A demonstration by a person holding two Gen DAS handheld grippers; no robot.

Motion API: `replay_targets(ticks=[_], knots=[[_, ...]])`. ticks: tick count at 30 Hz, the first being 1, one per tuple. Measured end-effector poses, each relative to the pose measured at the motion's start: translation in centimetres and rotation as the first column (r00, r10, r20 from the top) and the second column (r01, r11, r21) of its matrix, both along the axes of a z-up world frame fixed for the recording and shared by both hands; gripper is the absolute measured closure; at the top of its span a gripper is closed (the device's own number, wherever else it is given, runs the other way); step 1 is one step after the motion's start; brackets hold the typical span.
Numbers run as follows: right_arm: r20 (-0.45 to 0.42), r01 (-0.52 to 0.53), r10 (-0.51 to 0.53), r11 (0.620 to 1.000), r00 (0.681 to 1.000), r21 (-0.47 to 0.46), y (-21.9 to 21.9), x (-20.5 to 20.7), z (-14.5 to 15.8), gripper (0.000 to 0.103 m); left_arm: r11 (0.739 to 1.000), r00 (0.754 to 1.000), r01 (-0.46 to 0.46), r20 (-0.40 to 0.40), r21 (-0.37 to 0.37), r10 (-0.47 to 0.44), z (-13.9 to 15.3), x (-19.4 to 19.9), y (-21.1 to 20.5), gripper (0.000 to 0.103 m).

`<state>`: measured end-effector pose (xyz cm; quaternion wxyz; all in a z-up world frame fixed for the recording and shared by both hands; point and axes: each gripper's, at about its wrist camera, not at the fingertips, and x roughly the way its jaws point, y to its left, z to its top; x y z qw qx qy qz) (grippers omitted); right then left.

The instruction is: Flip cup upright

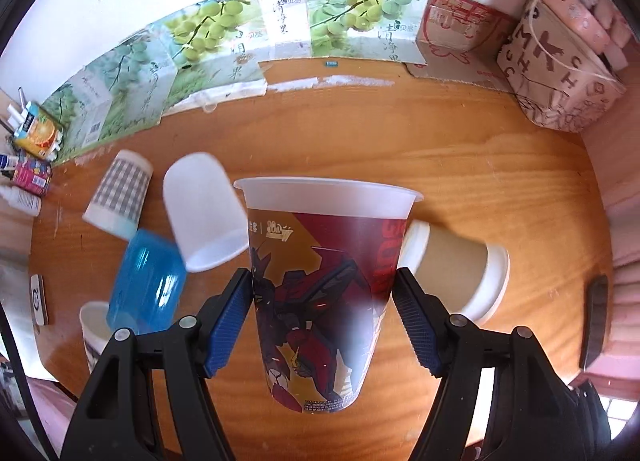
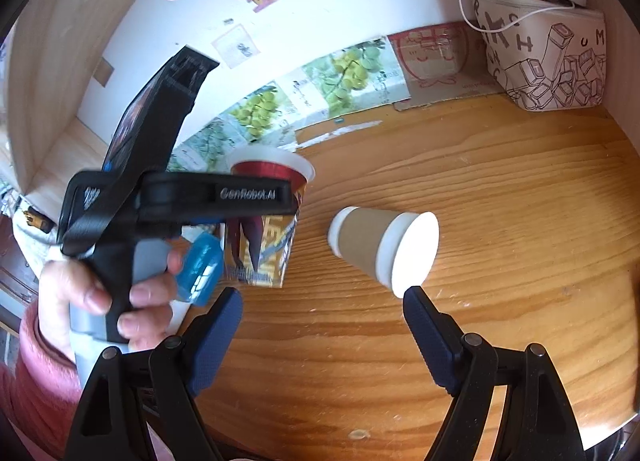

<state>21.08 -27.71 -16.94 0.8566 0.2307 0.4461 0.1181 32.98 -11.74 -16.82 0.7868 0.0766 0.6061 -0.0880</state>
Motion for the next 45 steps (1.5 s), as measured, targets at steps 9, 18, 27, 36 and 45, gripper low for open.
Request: replay_targets(ticks=[9, 18, 27, 36, 45], knots=[[-0.018, -0.016, 0.017, 0.998, 1.0, 0.065, 1.6, -3.6, -1.2, 0.02, 1.0, 1.0, 0.016, 0.01, -0.014, -0.016, 1.0, -5.7, 2.3, 0.028], [-0.074, -0.051, 0.062, 0.989, 0.995, 0.139, 3.2, -6.0, -2.8, 0.02, 0.999, 0.999, -0.015, -0.031, -0.03, 0.014, 0.1, -9.8, 3.9, 0.028], [-0.127, -0.09, 0.112, 0.981, 0.986, 0.171, 4.9, -7.3, -5.3, 0.02, 0.999, 0.992, -0.035, -0.119, -0.002, 0.035, -2.6, -11.6, 4.4, 0.028], [-0.173, -0.079, 0.114, 0.977, 0.978, 0.197, 5.0, -8.1, -7.2, 0.02, 1.0, 0.987, -0.02, -0.159, 0.012, 0.022, -4.1, -11.7, 4.1, 0.027], [-0.196, -0.037, 0.092, 0.963, 0.976, 0.266, 3.9, -8.6, -8.1, 0.02, 1.0, 0.986, 0.027, -0.163, 0.007, -0.026, -4.4, -11.3, 3.5, 0.027]])
